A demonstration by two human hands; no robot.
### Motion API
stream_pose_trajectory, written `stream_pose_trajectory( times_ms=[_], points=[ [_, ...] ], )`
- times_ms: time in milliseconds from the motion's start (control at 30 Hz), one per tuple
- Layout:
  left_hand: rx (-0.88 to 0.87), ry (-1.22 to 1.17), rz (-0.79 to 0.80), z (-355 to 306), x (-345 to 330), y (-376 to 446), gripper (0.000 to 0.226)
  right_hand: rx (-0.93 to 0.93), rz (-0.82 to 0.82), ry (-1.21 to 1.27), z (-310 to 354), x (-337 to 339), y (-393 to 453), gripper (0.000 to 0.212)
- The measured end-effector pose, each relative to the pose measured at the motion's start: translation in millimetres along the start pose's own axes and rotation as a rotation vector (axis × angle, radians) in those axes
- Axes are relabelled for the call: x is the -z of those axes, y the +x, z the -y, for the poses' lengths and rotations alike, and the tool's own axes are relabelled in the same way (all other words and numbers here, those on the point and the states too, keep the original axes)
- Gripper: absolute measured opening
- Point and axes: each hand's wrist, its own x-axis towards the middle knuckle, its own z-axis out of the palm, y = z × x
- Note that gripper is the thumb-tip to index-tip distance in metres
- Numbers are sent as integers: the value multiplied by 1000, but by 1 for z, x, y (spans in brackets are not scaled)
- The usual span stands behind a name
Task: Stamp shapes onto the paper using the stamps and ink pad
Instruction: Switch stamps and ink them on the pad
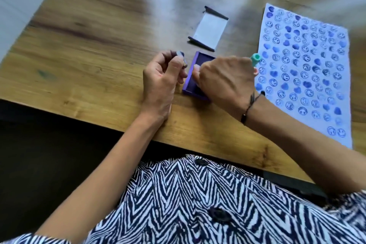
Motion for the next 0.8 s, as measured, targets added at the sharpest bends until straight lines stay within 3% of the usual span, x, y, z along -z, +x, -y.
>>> stream_pose_trajectory(
  times_ms=[133, 233, 333, 500, 633, 733, 800],
  points=[
    [8, 13, -9, 1, 0, 1, 5, -8, -17, 153, -4, -7, 9, 42],
    [7, 7, -18, 2, 1, 1, 5, -48, -20, 114, -8, -6, 10, 42],
    [1, 42, -20, 2, 0, 2, 7, -135, 112, 306, -11, -8, 4, 37],
    [-8, 48, -5, 0, -2, -1, 6, -107, -69, 202, -4, 0, 23, 40],
    [-82, 140, 12, -1, -5, -8, 3, -314, -308, 242, -34, 33, -6, 42],
    [-167, 230, 112, -2, -19, -24, 5, -477, -224, 317, -78, 33, -49, 50],
    [-199, 274, 267, -5, -35, -39, 9, -601, -202, 411, -106, 25, -82, 53]
  ],
)
